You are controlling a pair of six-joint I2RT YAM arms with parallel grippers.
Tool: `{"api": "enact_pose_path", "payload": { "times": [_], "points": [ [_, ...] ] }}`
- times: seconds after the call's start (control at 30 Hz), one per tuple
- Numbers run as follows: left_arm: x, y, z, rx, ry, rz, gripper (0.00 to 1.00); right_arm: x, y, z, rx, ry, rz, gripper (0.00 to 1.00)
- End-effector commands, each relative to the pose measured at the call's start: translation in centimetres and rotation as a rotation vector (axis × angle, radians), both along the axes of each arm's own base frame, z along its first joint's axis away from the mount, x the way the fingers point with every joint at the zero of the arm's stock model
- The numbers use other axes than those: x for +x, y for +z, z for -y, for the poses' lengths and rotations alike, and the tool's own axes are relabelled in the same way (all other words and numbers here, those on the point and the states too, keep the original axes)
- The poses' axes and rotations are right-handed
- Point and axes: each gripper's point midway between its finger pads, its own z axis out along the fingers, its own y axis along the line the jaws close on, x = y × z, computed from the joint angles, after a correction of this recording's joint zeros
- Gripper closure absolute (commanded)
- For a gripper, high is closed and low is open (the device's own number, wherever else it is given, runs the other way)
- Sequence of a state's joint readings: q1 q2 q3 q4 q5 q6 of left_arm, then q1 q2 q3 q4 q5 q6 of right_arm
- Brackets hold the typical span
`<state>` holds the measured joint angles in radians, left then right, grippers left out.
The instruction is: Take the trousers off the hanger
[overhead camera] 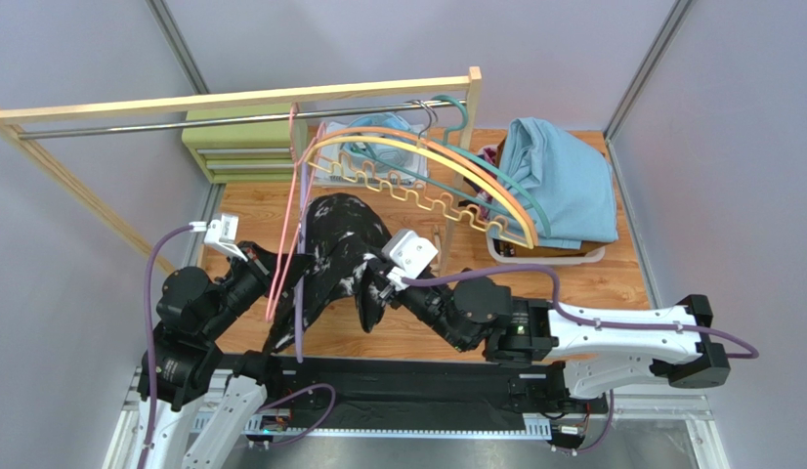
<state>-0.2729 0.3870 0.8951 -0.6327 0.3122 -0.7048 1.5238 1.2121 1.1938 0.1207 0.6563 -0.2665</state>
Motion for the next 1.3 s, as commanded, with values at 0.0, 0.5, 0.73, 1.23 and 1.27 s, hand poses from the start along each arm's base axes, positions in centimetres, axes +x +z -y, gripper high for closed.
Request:
{"api": "enact_pose_path", "payload": {
  "times": [0.0, 0.5, 0.73, 1.23, 1.27],
  "points": [
    [1.1, 0.7, -0.9, 0.117, 0.026, 0.133, 1.0, -2.0, 14.9, 7.4, 0.427, 0.111, 0.05, 1.0],
    [1.5, -0.6, -0.4, 0.12, -0.001, 0.079, 1.0, -4.4, 20.7, 14.2, 0.434, 0.243, 0.067, 1.0],
    [1.8, -1.3, -0.4, 0.119, 0.008, 0.042, 1.0, -9.3, 20.5, 17.3, 0.386, 0.526, 0.056, 1.0],
    [1.6, -1.5, -0.4, 0.13, -0.001, 0.029, 1.0, -10.1, 3.7, 21.6, 0.113, 0.506, -0.337, 1.0],
    [1.6, -1.5, -0.3, 0.131, -0.004, 0.027, 1.0, -9.8, 1.2, 21.2, 0.084, 0.471, -0.387, 1.0]
  ]
}}
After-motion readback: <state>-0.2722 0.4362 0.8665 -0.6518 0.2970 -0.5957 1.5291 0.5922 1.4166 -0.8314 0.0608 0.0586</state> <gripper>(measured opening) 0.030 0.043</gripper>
